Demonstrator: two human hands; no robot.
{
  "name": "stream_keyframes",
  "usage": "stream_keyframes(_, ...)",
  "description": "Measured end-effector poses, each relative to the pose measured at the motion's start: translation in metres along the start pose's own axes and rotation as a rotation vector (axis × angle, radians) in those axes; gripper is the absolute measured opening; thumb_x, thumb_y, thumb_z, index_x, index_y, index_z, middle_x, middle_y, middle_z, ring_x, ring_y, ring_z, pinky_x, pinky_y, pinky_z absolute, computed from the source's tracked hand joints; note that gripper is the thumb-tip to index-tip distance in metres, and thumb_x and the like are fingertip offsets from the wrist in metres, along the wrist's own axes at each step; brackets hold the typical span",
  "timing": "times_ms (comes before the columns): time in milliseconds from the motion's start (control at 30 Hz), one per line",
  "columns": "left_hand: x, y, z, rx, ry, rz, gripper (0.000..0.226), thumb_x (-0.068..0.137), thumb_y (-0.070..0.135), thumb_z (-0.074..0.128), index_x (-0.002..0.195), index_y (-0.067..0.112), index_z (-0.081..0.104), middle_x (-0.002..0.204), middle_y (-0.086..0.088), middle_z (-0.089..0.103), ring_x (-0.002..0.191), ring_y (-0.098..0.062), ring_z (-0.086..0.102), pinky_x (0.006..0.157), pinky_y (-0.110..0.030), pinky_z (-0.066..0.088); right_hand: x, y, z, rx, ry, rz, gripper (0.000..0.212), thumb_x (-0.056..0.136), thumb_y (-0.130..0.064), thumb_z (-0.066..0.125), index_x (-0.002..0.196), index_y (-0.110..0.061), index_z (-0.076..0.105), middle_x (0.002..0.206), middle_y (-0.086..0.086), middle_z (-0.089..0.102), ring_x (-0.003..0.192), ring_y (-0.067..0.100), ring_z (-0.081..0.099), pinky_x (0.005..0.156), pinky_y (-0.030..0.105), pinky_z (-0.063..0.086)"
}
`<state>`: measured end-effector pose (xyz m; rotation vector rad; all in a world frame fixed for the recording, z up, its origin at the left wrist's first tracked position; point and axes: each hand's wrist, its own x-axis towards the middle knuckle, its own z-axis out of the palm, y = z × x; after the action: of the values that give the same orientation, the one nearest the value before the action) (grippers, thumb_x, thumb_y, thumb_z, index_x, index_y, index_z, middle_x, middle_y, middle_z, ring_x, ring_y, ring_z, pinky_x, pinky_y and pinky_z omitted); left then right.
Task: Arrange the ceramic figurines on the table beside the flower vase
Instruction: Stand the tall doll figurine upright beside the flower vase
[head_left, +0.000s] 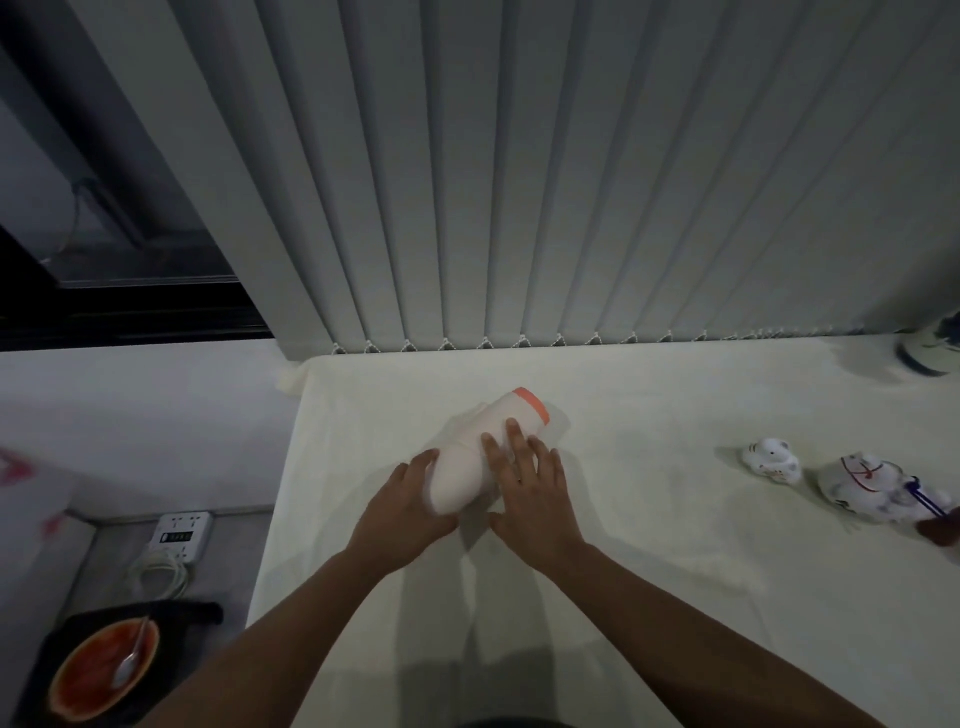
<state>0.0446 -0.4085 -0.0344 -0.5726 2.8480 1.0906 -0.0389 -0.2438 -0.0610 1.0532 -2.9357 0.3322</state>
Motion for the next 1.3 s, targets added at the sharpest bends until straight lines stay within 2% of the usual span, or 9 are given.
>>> stream_keyframes(100, 0.008, 0.011, -0.011, -0.017, -0.018, -0.025, 0.086, 0.063, 0.048, 0.071, 0.138, 0.024, 0.036, 0.126, -0.006, 0.055, 0.111, -0.026, 0.055, 0.089, -0.036, 0.047, 0.007, 0.003, -0.003, 0.058, 0.022, 0.050, 0.105, 0.059, -0.034, 0.077, 0.147, -0.027, 0.021, 0.154, 0.012, 0.029, 0.132, 0.038, 0.040, 0.106, 0.056, 0.035)
stream_keyframes(200, 0.016, 0.023, -0.023, -0.052, -0.036, -0.065, 0.083, 0.056, 0.060, 0.064, 0.130, 0.027, 0.046, 0.121, 0.000, 0.061, 0.106, -0.021, 0.058, 0.088, -0.035, 0.048, 0.015, 0.009, -0.006, 0.125, 0.059, -0.024, 0.084, 0.064, -0.026, 0.067, 0.141, -0.019, 0.035, 0.146, 0.012, 0.043, 0.123, 0.037, 0.048, 0.103, 0.051, 0.042)
stream_keyframes(333, 0.019, 0.037, -0.037, -0.091, -0.047, -0.106, 0.067, 0.059, 0.055, 0.065, 0.119, 0.026, 0.055, 0.107, 0.003, 0.066, 0.091, -0.018, 0.060, 0.075, -0.029, 0.047, 0.012, 0.012, -0.008, 0.179, 0.118, -0.120, 0.066, 0.076, -0.027, 0.059, 0.138, -0.017, 0.041, 0.141, 0.009, 0.049, 0.122, 0.030, 0.049, 0.104, 0.044, 0.041)
stream_keyframes(700, 0.004, 0.059, -0.062, -0.169, -0.149, -0.113, 0.036, 0.072, 0.060, 0.066, 0.086, 0.027, 0.062, 0.087, 0.009, 0.065, 0.079, -0.008, 0.058, 0.062, -0.025, 0.040, -0.003, 0.013, -0.038, 0.336, 0.157, -0.147, 0.072, 0.072, -0.042, 0.063, 0.138, -0.022, 0.042, 0.137, -0.001, 0.054, 0.121, 0.016, 0.045, 0.105, 0.031, 0.039)
stream_keyframes(800, 0.001, 0.062, -0.070, -0.167, -0.304, 0.001, 0.037, 0.071, 0.050, 0.075, 0.098, 0.031, 0.061, 0.097, 0.007, 0.066, 0.081, -0.006, 0.058, 0.073, -0.023, 0.046, -0.011, 0.015, -0.045, 0.437, 0.101, -0.047, 0.077, 0.073, -0.045, 0.070, 0.140, -0.031, 0.036, 0.138, -0.013, 0.050, 0.119, 0.010, 0.041, 0.097, 0.020, 0.034)
stream_keyframes(900, 0.003, 0.061, -0.067, -0.135, -0.284, 0.119, 0.044, 0.072, 0.036, 0.079, 0.109, 0.028, 0.056, 0.104, -0.002, 0.062, 0.086, -0.012, 0.053, 0.074, -0.021, 0.043, -0.012, 0.018, -0.052, 0.547, 0.026, 0.018, 0.081, 0.069, -0.053, 0.073, 0.139, -0.039, 0.034, 0.127, -0.018, 0.057, 0.109, 0.008, 0.051, 0.087, 0.025, 0.044)
stream_keyframes(1033, 0.007, 0.058, -0.060, -0.152, -0.253, 0.155, 0.055, 0.075, 0.032, 0.077, 0.124, 0.030, 0.051, 0.118, 0.009, 0.058, 0.105, -0.011, 0.054, 0.080, -0.018, 0.042, -0.020, 0.024, -0.075, 0.765, -0.079, 0.067, 0.071, 0.067, -0.022, 0.076, 0.120, -0.057, 0.046, 0.100, -0.020, 0.069, 0.087, 0.002, 0.063, 0.071, 0.024, 0.052)
stream_keyframes(1100, 0.008, 0.059, -0.056, -0.196, -0.287, 0.149, 0.057, 0.075, 0.032, 0.077, 0.126, 0.032, 0.050, 0.122, 0.015, 0.058, 0.112, -0.008, 0.053, 0.083, -0.018, 0.042, -0.026, 0.029, -0.083, 0.829, -0.127, 0.069, 0.074, 0.071, -0.015, 0.073, 0.118, -0.064, 0.044, 0.104, -0.025, 0.068, 0.091, -0.001, 0.063, 0.072, 0.016, 0.050)
stream_keyframes(1300, 0.009, 0.070, -0.041, -0.393, -0.394, 0.132, 0.071, 0.075, 0.022, 0.079, 0.134, 0.030, 0.041, 0.131, 0.009, 0.056, 0.118, -0.006, 0.055, 0.093, -0.024, 0.049, -0.030, 0.043, -0.085, 0.968, -0.196, 0.138, 0.078, 0.078, -0.006, 0.065, 0.134, -0.052, 0.038, 0.123, -0.024, 0.062, 0.112, -0.003, 0.057, 0.083, 0.012, 0.048)
